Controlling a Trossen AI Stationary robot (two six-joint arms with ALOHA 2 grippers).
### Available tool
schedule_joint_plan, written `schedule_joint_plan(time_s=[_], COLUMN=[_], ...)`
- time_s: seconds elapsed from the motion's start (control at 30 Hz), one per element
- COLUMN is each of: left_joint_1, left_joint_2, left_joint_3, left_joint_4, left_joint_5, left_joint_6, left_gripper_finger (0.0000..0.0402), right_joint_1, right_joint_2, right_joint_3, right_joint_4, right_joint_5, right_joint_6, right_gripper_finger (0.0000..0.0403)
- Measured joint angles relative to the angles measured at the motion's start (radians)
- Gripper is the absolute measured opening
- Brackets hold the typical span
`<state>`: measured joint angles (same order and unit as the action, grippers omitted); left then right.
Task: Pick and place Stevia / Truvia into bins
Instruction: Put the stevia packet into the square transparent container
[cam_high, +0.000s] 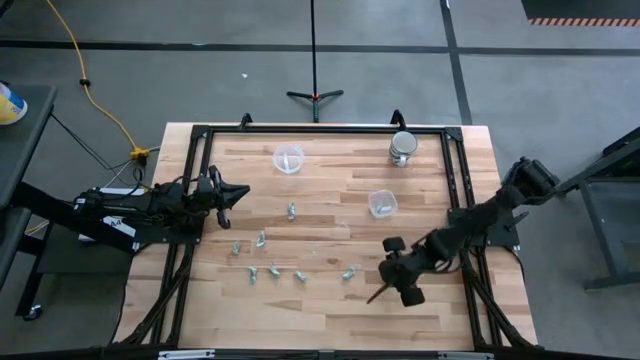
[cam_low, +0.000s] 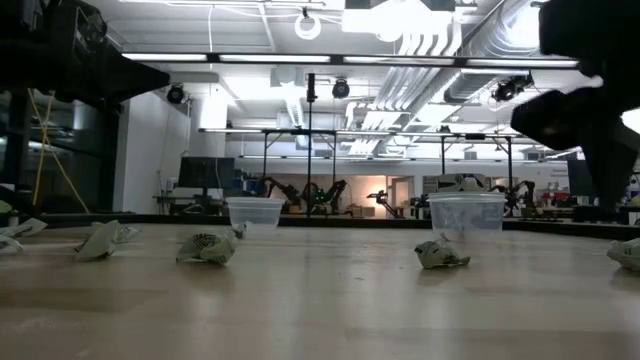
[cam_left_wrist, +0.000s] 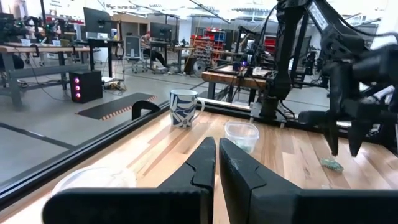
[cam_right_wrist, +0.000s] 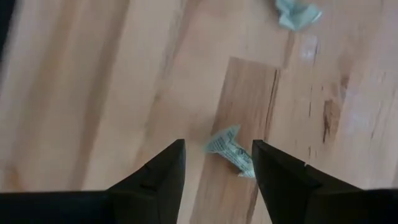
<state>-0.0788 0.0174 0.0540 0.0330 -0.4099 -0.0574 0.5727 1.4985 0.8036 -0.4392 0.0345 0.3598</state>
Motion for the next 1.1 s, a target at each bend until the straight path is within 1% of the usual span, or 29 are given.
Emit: schedule_joint_plan(time_s=[0.17,0.37,0.47,0.53,0.6,0.7,0.73,0.77,0.8,0.87,0.93,1.03,1.1], left_joint_1=[0.0,0.0,0.0,0.0,0.0,0.0,0.0,0.0,0.0,0.0,0.0,0.0,0.0], left_joint_2=[0.0,0.0,0.0,0.0,0.0,0.0,0.0,0.0,0.0,0.0,0.0,0.0,0.0], left_joint_3=[0.0,0.0,0.0,0.0,0.0,0.0,0.0,0.0,0.0,0.0,0.0,0.0,0.0], left_joint_4=[0.024,0.036,0.037,0.037,0.038,0.037,0.037,0.037,0.037,0.037,0.037,0.037,0.037], left_joint_5=[-0.002,-0.004,-0.004,-0.004,-0.004,-0.004,-0.004,-0.004,-0.004,-0.004,-0.004,-0.004,-0.004], left_joint_6=[0.0,0.0,0.001,0.0,0.0,0.0,0.0,0.0,0.0,0.0,0.0,0.0,0.001], left_gripper_finger=[0.0056,0.0056,0.0056,0.0056,0.0056,0.0056,0.0056,0.0056,0.0056,0.0056,0.0056,0.0056,0.0056], right_joint_1=[0.02,0.019,0.019,0.02,0.02,0.007,-0.003,-0.016,-0.03,-0.061,-0.094,-0.153,-0.204], right_joint_2=[0.082,0.164,0.175,0.172,0.167,0.155,0.149,0.139,0.126,0.09,0.051,-0.012,-0.056], right_joint_3=[0.0,0.003,0.004,0.003,0.002,0.0,-0.001,-0.002,-0.003,-0.003,-0.002,-0.002,-0.002], right_joint_4=[0.008,0.038,0.044,0.051,0.054,0.055,0.056,0.055,0.052,0.053,0.055,0.048,0.018], right_joint_5=[0.085,0.064,0.058,0.057,0.053,0.058,0.076,0.111,0.162,0.326,0.467,0.607,0.64], right_joint_6=[-0.008,-0.026,-0.021,-0.02,-0.018,0.037,0.062,0.081,0.1,0.151,0.156,0.122,0.11], right_gripper_finger=[0.0176,0.0176,0.0164,0.0144,0.0115,0.0052,0.0028,0.0015,0.001,0.002,0.0021,0.0005,0.0008])
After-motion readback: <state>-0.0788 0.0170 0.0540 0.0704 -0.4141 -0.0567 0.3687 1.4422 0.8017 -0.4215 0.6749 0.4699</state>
